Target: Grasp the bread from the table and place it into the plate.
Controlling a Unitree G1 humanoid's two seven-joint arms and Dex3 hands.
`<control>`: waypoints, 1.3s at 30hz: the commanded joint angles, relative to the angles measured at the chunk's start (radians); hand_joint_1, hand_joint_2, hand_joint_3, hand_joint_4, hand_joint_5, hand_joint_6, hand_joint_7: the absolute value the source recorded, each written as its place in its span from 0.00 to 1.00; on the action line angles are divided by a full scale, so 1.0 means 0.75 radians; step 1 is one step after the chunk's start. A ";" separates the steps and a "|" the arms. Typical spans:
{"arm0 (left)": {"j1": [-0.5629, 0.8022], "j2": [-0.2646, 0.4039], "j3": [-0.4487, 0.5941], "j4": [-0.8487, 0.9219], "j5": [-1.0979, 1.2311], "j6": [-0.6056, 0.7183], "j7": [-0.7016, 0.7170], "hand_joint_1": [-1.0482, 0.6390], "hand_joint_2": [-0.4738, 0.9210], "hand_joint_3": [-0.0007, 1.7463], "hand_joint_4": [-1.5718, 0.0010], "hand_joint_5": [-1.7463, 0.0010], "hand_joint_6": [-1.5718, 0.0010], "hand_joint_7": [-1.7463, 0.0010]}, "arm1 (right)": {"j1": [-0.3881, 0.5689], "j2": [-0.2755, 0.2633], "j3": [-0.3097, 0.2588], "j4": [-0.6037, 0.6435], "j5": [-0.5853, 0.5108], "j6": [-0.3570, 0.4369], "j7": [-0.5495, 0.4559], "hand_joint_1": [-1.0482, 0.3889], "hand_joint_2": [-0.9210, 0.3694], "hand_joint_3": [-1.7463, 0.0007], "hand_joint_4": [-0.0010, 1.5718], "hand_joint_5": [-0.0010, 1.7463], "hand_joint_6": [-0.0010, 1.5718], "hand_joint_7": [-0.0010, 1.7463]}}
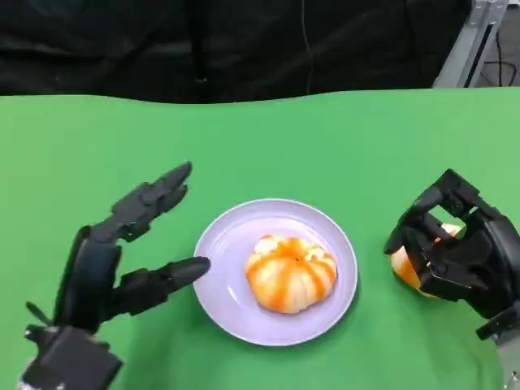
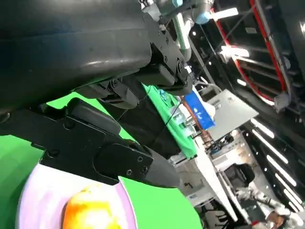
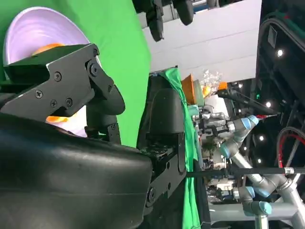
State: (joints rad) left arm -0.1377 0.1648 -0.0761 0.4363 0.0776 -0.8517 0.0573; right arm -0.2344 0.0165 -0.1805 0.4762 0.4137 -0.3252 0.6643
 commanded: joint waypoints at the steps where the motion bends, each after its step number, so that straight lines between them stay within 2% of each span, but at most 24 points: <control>1: 0.033 0.008 0.040 -0.008 -0.073 -0.018 -0.067 0.27 1.00 0.03 0.61 0.99 0.66 0.99 | 0.004 -0.022 -0.007 -0.020 0.008 -0.006 0.003 0.84 0.20 0.32 0.30 1.00 0.20 0.97; 6: 0.059 0.006 0.075 0.004 -0.159 -0.018 -0.153 0.29 1.00 0.03 0.62 1.00 0.65 0.99 | 0.003 -0.025 -0.006 -0.021 0.007 -0.002 0.004 0.85 0.19 0.32 0.30 1.00 0.20 0.97; 14: 0.100 -0.015 0.135 0.038 -0.200 -0.009 -0.191 0.30 1.00 0.03 0.60 0.99 0.64 0.99 | -0.004 -0.034 -0.015 -0.006 0.024 0.002 0.029 0.85 0.19 0.32 0.30 1.00 0.20 0.98; 26: 0.119 -0.046 0.178 0.044 -0.255 0.014 -0.255 0.38 1.00 0.03 0.59 0.99 0.62 0.99 | -0.005 -0.039 -0.016 -0.006 0.027 0.004 0.037 0.85 0.18 0.32 0.31 1.00 0.20 0.97; 28: 0.123 -0.053 0.181 0.038 -0.304 0.033 -0.292 0.42 1.00 0.03 0.58 0.99 0.61 0.99 | -0.007 -0.038 -0.019 -0.004 0.034 0.008 0.042 0.86 0.18 0.32 0.32 1.00 0.20 0.97; 35: 0.125 -0.067 0.195 0.036 -0.381 0.063 -0.374 0.44 1.00 0.02 0.58 0.99 0.61 0.99 | -0.010 -0.037 -0.020 0.005 0.031 -0.003 0.044 0.86 0.18 0.32 0.32 1.00 0.20 0.98; 37: 0.122 -0.077 0.200 0.046 -0.445 0.086 -0.435 0.61 1.00 0.12 0.56 0.99 0.55 0.98 | -0.011 -0.037 -0.019 0.007 0.022 -0.014 0.037 0.85 0.19 0.32 0.32 1.00 0.20 0.98; 39: 0.118 -0.085 0.209 0.053 -0.471 0.094 -0.470 0.65 1.00 0.15 0.55 0.99 0.53 0.97 | -0.011 -0.037 -0.019 0.008 0.025 -0.011 0.039 0.85 0.19 0.32 0.32 1.00 0.21 0.98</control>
State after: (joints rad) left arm -0.0548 0.1000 0.0666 0.4671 -0.2445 -0.7946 -0.2620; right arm -0.2345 0.0046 -0.1868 0.4815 0.4290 -0.3230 0.6941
